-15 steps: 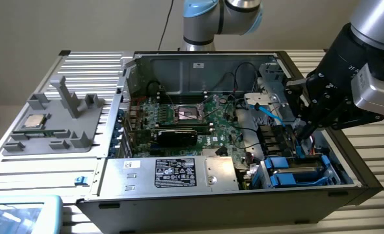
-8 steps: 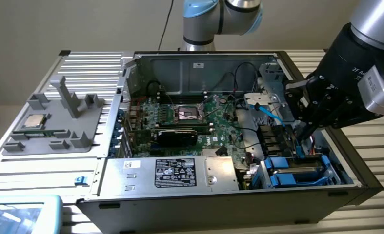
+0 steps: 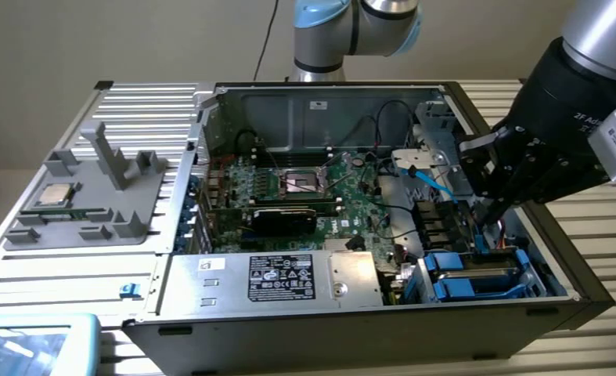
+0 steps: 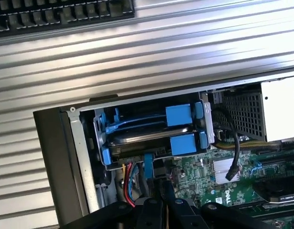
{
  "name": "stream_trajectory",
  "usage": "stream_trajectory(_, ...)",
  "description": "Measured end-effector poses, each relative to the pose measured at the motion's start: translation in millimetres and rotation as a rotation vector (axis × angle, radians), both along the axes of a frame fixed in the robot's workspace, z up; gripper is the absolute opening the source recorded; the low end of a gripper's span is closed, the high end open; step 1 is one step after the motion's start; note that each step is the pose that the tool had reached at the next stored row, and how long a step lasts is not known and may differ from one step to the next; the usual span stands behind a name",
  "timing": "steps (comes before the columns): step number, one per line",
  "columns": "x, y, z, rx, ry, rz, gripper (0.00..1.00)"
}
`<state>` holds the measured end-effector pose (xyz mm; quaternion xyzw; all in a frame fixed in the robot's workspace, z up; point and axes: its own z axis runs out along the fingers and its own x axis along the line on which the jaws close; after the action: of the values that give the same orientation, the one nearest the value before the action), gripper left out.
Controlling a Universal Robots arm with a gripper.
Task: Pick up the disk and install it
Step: 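Insert the second disk wire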
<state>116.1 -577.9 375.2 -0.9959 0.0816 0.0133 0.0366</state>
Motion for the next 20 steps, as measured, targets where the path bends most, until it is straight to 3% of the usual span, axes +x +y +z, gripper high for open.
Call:
stream_trajectory(3,0.1,0.0,0.0,0.0,-0.0081,0.044,0.11)
stream_trajectory(12,0.0,0.0,0.0,0.0001,-0.0082,0.046,0.11)
stream_trajectory(17,0.0,0.0,-0.4,0.0002,-0.0112,0.125,0.11)
stream_trajectory(20,0.0,-2.2,-3.0,0.0002,-0.0112,0.138,0.11)
